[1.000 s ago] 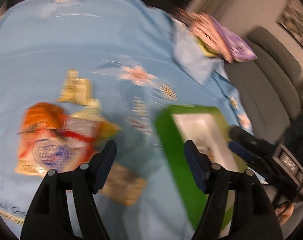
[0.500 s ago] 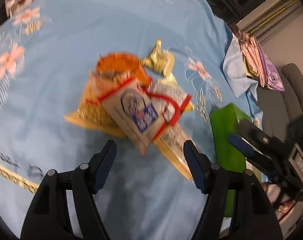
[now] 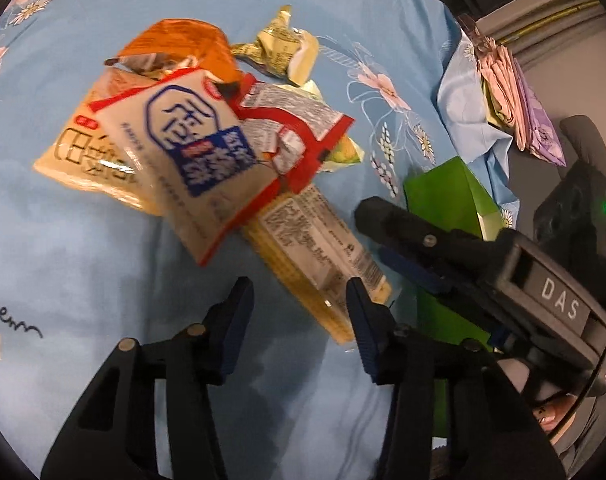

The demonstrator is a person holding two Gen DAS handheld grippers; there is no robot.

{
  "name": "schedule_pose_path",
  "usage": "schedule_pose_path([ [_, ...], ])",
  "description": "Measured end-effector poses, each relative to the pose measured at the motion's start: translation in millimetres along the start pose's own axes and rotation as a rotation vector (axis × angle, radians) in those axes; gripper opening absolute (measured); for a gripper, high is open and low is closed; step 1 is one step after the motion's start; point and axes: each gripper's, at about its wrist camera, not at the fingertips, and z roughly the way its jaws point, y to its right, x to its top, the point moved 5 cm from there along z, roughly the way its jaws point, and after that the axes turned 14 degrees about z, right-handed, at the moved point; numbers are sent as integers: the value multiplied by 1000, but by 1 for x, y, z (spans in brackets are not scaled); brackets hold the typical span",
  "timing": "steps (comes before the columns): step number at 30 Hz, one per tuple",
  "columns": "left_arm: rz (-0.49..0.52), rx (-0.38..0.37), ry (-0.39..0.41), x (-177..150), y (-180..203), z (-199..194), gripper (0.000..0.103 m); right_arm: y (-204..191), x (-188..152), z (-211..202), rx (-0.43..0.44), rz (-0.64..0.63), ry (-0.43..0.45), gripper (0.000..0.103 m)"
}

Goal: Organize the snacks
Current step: 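Return the right gripper to the pile and grasp the clear-wrapped cracker bar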

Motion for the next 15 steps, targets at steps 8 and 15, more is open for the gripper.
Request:
schedule_pose_path([
  [8, 22, 25, -19, 1, 5, 15, 35, 4, -6, 12, -6, -2, -58, 69],
  [15, 59, 11, -15, 3, 5, 16, 32, 10, -12, 10, 10, 17, -62, 68],
])
